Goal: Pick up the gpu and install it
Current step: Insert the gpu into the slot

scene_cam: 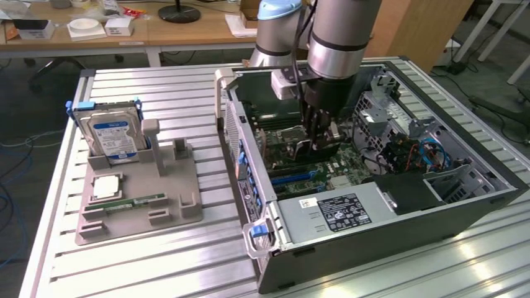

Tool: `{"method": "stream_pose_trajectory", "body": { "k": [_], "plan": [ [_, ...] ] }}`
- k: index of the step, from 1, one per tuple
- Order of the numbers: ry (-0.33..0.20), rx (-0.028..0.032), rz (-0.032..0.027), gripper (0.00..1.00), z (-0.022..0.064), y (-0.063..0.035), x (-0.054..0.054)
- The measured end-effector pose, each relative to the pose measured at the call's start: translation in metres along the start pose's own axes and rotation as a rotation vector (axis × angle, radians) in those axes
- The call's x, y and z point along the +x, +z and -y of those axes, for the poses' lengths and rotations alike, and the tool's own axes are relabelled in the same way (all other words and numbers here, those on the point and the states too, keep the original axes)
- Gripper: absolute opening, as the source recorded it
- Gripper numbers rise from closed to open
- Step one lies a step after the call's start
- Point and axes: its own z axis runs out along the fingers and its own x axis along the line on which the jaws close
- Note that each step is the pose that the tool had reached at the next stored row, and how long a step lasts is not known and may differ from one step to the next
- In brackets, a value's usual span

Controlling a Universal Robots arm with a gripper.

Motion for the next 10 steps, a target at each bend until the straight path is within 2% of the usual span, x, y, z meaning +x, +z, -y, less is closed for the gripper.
{"method": "stream_pose_trajectory", "body": {
  "k": [10],
  "plan": [
    [0.000,-0.0004,0.0000,0.26,-0.0017,0.0038,0.0034]
  ]
}}
